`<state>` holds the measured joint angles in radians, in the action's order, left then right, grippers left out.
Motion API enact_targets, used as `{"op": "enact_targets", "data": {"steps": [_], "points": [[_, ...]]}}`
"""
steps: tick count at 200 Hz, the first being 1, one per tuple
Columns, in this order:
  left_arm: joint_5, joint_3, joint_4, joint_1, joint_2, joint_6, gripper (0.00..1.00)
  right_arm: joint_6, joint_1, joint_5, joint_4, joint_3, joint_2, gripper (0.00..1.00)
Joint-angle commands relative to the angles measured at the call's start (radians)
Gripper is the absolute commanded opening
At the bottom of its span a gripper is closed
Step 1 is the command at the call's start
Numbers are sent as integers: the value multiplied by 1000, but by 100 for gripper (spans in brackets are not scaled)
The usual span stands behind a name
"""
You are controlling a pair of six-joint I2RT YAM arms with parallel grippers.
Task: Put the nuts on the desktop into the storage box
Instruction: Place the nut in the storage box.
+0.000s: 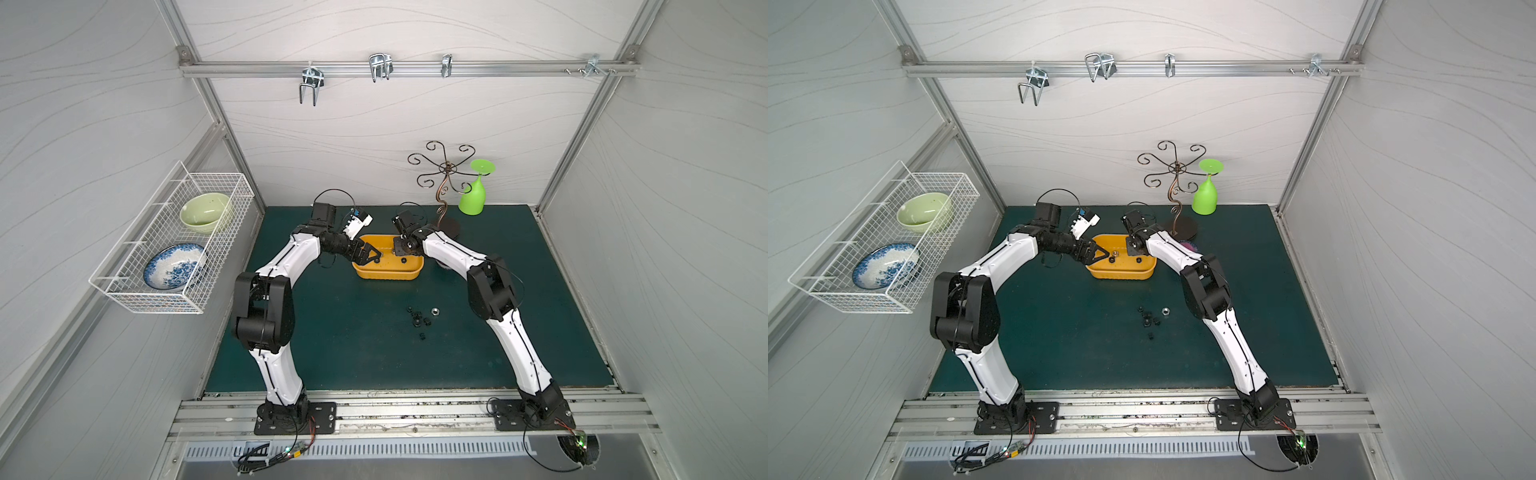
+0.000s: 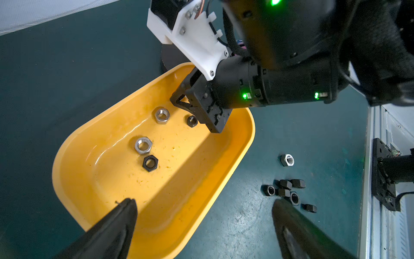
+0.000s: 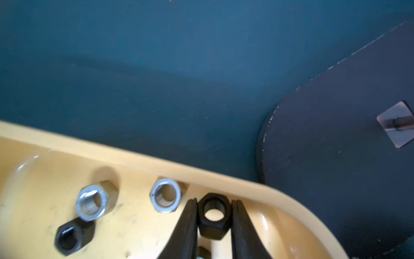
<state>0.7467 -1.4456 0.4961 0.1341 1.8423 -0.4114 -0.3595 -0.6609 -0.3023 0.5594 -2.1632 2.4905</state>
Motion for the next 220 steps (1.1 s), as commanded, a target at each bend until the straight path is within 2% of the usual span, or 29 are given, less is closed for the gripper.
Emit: {"op": "enact_targets", "data": {"steps": [1, 108, 160, 220], "points": [[-1, -7, -31, 3, 3, 0, 99, -23, 7, -34, 27, -22, 23, 24], [-10, 1, -39, 3, 7, 17, 99, -16, 9, -54, 12, -27, 36, 30], [-17, 13, -42, 3, -8, 17, 99, 0, 13, -45, 20, -29, 11, 43], [-17, 27, -36, 3, -34, 1, 99, -7, 9, 8, 33, 5, -98, 48]]}}
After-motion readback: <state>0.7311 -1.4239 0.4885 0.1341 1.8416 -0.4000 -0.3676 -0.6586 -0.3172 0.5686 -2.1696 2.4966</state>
